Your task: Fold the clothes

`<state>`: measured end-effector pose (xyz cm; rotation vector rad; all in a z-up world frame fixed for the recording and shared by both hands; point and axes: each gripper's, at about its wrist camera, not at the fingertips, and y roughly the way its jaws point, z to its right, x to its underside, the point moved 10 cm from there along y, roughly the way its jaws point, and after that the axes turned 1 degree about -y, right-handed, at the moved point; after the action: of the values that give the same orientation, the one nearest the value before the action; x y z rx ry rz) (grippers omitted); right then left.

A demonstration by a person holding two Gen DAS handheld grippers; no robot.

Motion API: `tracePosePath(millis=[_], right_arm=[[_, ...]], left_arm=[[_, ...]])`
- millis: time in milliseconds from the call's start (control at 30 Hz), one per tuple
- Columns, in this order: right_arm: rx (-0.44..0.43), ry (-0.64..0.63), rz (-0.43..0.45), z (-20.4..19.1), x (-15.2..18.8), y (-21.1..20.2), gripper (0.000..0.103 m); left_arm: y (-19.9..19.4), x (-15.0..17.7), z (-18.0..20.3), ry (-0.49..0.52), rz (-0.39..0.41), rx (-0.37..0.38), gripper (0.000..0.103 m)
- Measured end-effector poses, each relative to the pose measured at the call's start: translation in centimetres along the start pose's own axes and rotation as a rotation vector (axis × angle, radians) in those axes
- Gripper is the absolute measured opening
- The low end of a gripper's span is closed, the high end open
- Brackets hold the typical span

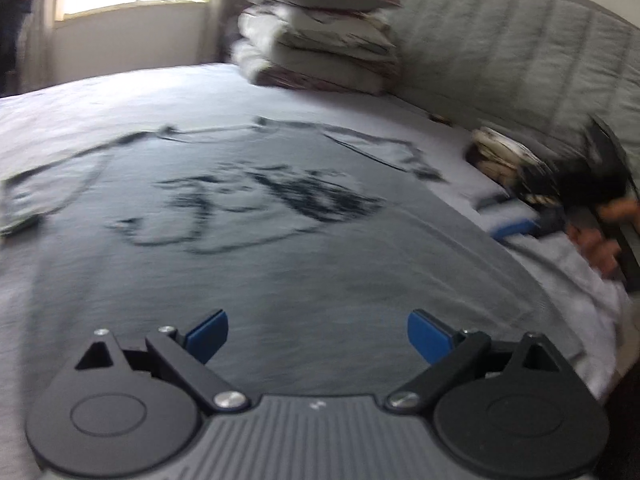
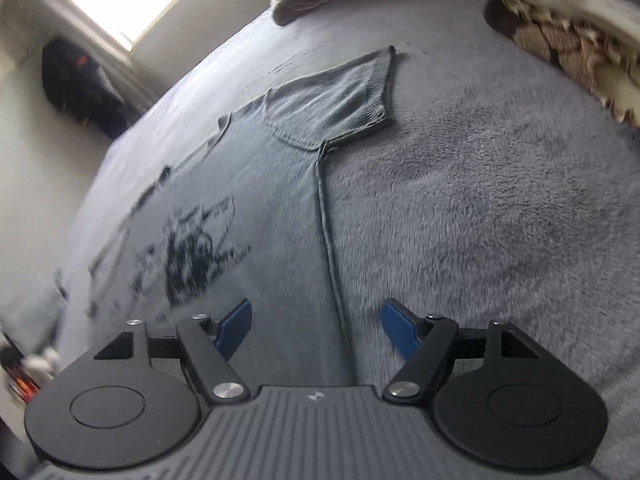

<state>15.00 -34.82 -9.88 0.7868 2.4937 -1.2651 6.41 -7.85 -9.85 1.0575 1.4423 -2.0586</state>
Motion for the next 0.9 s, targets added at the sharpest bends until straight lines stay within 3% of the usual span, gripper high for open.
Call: tracePosePath(millis=[133,300,467,600,900], right_arm=[[-0.109,0.13,-0.051,1.3,-0.3,0.0,0.074],[-0.191,0.193,-0.114,2.1,0.7,-0.7,0.062],[-0.239,0.144,-0.194,1.6,3.0,-1.9,0.058],[-0.288,0.124,-0.249,1.0,5.3,-2.9,0.057],[-0.376,0.191,-0.34,0.5,7.4,-4.3,0.056]], left_arm=[[2.0,-0.2,3.5,0.046,-0.024,0.054,0.092],[4.1,-0.2,7.7,0.064,-0.075,0.134,0.084],[5.7,-0.1,11.9,0.075,-0.1,0.184,0.081],[6.7,-0.3,15.2,0.076,-0.133,0.232,0.07],[7.7,-0.4,19.9,0.122,-0.182,0.264,0.065]])
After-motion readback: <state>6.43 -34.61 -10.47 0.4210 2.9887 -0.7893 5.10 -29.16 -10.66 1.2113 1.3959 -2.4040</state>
